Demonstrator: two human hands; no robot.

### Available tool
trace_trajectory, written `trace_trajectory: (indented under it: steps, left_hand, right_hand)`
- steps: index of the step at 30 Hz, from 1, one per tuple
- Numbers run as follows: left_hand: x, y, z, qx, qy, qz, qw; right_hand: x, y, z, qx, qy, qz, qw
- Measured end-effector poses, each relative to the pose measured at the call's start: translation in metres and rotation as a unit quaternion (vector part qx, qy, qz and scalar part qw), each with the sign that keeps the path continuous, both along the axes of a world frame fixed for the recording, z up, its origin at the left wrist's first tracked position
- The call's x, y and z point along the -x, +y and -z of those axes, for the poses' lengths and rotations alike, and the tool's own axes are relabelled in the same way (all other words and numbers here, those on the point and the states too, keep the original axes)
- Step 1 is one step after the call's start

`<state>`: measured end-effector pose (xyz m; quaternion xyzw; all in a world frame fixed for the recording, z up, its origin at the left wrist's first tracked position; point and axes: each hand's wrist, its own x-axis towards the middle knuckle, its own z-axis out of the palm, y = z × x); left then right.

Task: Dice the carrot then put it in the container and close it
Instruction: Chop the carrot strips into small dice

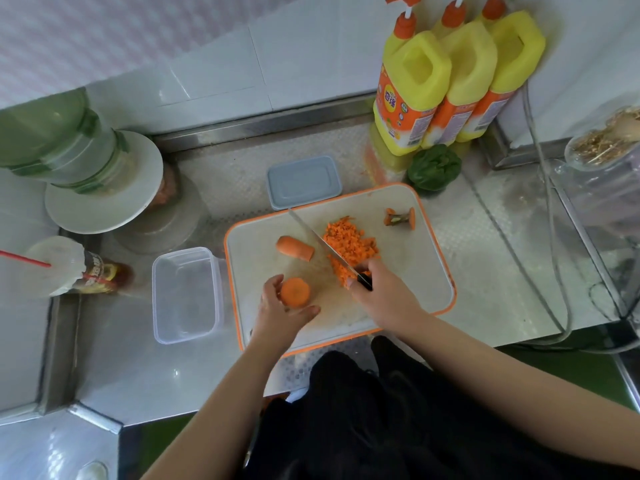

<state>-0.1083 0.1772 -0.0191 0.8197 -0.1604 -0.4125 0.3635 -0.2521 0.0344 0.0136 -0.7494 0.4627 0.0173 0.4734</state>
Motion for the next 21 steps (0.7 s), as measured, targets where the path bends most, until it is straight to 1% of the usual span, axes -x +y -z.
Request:
trace_trajectory:
  steps: [2,3,5,7,8,10,11,14,16,18,19,21]
  left_hand:
    - [0.007,0.005,0.004,0.004,-0.052,-0.016,0.998]
    - [0.006,0.006,0.005,-0.004,-0.088,-0.007,0.996]
    - [-0.001,0.008,0.002,-0.022,-0.185,0.061,0.981]
    - [-0.012,0.008,-0.002,-0.04,-0.293,0.164,0.941]
    - [-0.017,0.007,-0.004,-0.064,-0.326,0.221,0.917]
    - [-0.023,0.006,-0.001,-0.11,-0.349,0.309,0.878]
    - [-0.023,0.007,0.002,-0.116,-0.348,0.332,0.869]
    - [-0.021,0.014,0.012,-0.065,-0.369,0.33,0.866]
    - [-0.017,0.023,0.015,-0.027,-0.4,0.301,0.865]
    - [-0.009,0.03,0.016,-0.008,-0.42,0.253,0.871]
    - [-0.006,0.032,0.017,0.002,-0.439,0.231,0.868]
    - [0.001,0.036,0.021,0.02,-0.498,0.216,0.84]
  right_hand:
    - [0.001,0.004,0.002,-0.011,-0.002,0.002,1.0]
    - [0.002,0.005,0.003,-0.013,0.0,-0.001,1.0]
    - [0.004,0.005,0.002,-0.011,0.009,-0.007,1.0]
    - [0.006,0.005,0.001,-0.014,0.012,-0.011,1.0]
    - [0.006,0.004,0.001,-0.02,0.014,-0.015,1.0]
    - [0.004,0.005,0.003,-0.025,0.023,-0.028,0.999]
    - [0.002,0.006,0.005,-0.026,0.031,-0.037,0.999]
    - [-0.003,0.007,0.01,-0.024,0.069,-0.078,0.994]
    - [-0.006,0.007,0.012,-0.016,0.095,-0.115,0.989]
    - [-0.009,0.007,0.012,-0.009,0.111,-0.139,0.984]
    - [-0.011,0.008,0.012,-0.006,0.116,-0.145,0.983]
    - [-0.014,0.009,0.013,0.003,0.122,-0.155,0.98]
